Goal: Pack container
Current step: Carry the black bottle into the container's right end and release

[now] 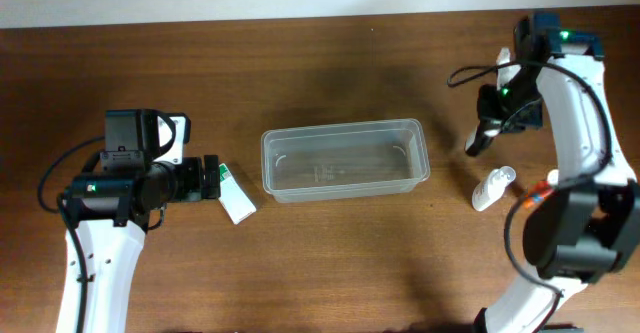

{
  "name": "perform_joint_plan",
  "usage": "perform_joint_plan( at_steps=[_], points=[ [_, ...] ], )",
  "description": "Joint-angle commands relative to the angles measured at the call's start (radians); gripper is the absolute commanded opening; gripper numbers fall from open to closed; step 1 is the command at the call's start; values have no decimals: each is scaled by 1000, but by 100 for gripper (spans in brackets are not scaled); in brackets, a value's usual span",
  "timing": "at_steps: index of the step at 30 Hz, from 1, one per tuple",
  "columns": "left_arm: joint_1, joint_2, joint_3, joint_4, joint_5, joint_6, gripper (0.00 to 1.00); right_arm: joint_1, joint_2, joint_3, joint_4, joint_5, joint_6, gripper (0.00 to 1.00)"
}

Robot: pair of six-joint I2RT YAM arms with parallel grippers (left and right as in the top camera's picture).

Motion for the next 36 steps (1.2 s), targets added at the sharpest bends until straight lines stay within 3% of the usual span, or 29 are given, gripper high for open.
perform_joint_plan(
  at_steps=[1, 6, 13, 26, 34, 36],
  points=[
    [6, 5, 19, 2, 11, -3, 99, 90, -174, 58, -14, -31, -27, 13],
    [6, 5, 19, 2, 11, -3, 99, 227, -252, 57, -43, -29, -32, 14],
    [6, 5, 19, 2, 11, -3, 99, 381, -230, -7, -7, 16, 20, 14],
    [6, 5, 19, 2, 11, -3, 99, 407, -155, -316, 302, 78, 36, 14],
    [6, 5, 19, 2, 11, -3, 99, 407, -114, -375, 388, 87, 36, 15],
    [6, 5, 19, 2, 11, -3, 99, 407, -110, -375, 388, 87, 35, 36]
  ],
)
